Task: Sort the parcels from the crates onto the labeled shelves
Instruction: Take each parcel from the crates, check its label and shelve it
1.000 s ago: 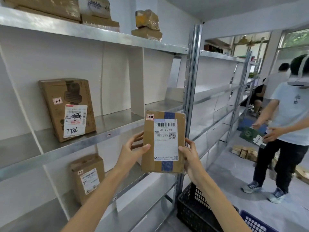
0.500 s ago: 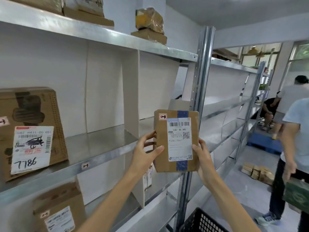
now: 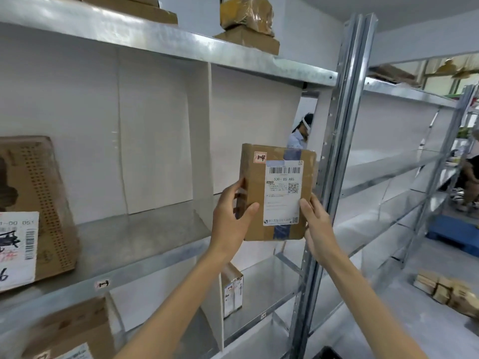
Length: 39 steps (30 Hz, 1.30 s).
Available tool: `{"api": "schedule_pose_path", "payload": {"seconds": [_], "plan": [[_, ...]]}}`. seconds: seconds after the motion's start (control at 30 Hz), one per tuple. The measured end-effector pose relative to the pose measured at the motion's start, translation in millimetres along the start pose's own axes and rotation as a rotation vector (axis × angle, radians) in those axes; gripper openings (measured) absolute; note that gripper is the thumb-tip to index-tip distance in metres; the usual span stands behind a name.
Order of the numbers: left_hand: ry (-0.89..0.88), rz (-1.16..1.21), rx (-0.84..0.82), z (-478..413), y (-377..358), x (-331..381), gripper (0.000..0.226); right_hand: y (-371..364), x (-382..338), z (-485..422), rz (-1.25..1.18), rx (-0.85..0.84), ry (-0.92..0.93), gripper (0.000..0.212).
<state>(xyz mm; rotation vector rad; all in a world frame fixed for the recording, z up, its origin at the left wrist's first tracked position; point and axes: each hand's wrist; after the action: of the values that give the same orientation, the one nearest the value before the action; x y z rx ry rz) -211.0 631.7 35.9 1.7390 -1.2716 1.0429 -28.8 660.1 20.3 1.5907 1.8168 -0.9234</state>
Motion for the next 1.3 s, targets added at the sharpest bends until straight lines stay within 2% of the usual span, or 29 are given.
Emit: {"api": "schedule_pose_path", "payload": {"seconds": [0.17, 0.27, 0.47, 0.67, 0.83, 1.07, 1.3], "plan": [[0.005, -0.004, 0.105, -27, -18, -15, 0.054, 5, 26, -45, -0.040, -0.072, -0.016, 0.031], [-0.008, -0.035, 0.201, -43, -32, -25, 0.054, 8, 44, -71, -0.054, -0.126, -0.018, 0.023], [-0.024, -0.117, 0.343, -60, -53, -42, 0.049, 11, 78, -102, -0.107, -0.238, -0.049, 0.026], [-0.021, -0.101, 0.423, -61, -59, -59, 0.050, 10, 104, -115, -0.012, -0.375, 0.054, 0.032], [0.003, -0.128, 0.504, -74, -60, -61, 0.048, 2, 115, -130, -0.012, -0.451, 0.111, 0.024], [0.087, -0.159, 0.566, -98, -57, -64, 0.051, -16, 129, -152, -0.040, -0.494, 0.112, 0.021], [0.111, -0.165, 0.586, -111, -52, -66, 0.048, -33, 140, -161, -0.047, -0.468, 0.064, 0.025]]}}
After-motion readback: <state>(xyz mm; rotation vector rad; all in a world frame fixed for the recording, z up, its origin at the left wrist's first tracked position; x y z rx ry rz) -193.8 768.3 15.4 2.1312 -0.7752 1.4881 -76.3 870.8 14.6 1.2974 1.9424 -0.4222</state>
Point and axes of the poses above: each hand's wrist, its own z-axis away from the middle knuckle, its own y-axis out of the back of the hand, x = y × z, and after that the axes turned 13 degrees about y, right-handed
